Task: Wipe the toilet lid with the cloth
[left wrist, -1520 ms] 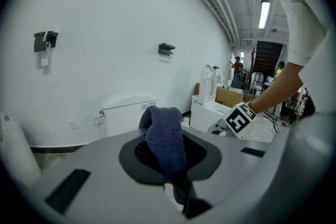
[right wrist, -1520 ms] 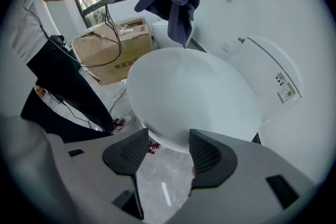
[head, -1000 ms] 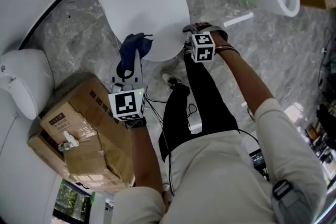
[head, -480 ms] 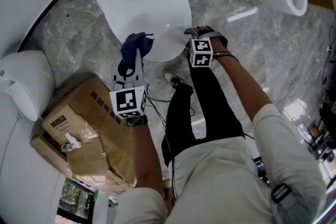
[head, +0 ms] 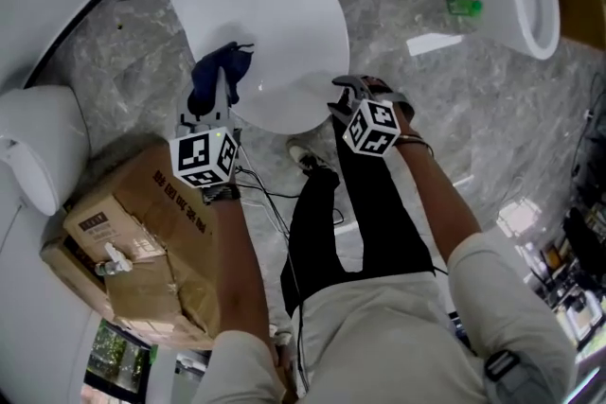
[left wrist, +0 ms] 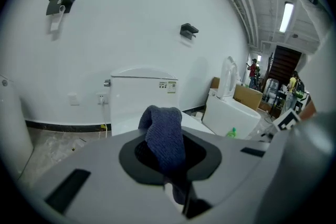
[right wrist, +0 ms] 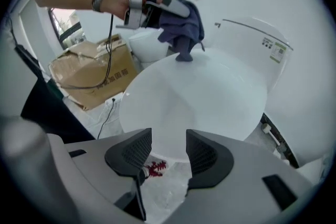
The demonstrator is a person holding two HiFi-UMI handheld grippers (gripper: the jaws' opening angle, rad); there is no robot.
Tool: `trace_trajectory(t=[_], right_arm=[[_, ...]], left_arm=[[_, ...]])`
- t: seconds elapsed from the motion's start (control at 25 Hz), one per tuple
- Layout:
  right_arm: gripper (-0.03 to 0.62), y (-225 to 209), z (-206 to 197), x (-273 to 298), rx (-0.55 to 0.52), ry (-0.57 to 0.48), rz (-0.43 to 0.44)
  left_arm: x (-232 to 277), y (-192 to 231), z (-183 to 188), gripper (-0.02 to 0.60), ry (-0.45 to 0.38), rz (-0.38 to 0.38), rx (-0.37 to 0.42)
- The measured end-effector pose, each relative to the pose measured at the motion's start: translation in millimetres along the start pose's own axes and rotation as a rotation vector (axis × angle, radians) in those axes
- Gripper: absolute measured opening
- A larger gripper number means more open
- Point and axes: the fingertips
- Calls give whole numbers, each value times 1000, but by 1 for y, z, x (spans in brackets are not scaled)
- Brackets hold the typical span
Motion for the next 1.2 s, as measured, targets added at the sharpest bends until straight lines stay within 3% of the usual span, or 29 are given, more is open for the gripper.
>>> trace_trajectory(t=[0.12, 0.28, 0.36, 0.6, 0.72, 1.0, 1.2], right_arm=[[216, -25, 24, -16, 98, -103, -98], [184, -73, 41, -36, 157, -159, -260], [173, -99, 43, -47, 190, -184, -319], [147, -155, 43, -81, 235, -258, -407], [124, -172, 34, -95, 210, -250, -439], [118, -182, 11, -111, 244, -254, -463], [117, -179, -7, -121, 268, -252, -491]], left_arm=[[30, 35, 9, 41, -29, 57, -29], [57, 84, 22, 41, -82, 161, -182], [73, 100, 22, 41, -78, 210, -204], [111, 140, 1, 41, 7, 385, -252], [122, 142, 8, 41, -11, 454, -262], [158, 109, 24, 41, -62, 418, -242], [196, 58, 29, 41, -36, 330, -166]])
Point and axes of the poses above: the fingertips, and each gripper's own axes: x forward along the fingers, y to its left, z out of its top, and after that the axes turned 13 degrees about -x, right-handed
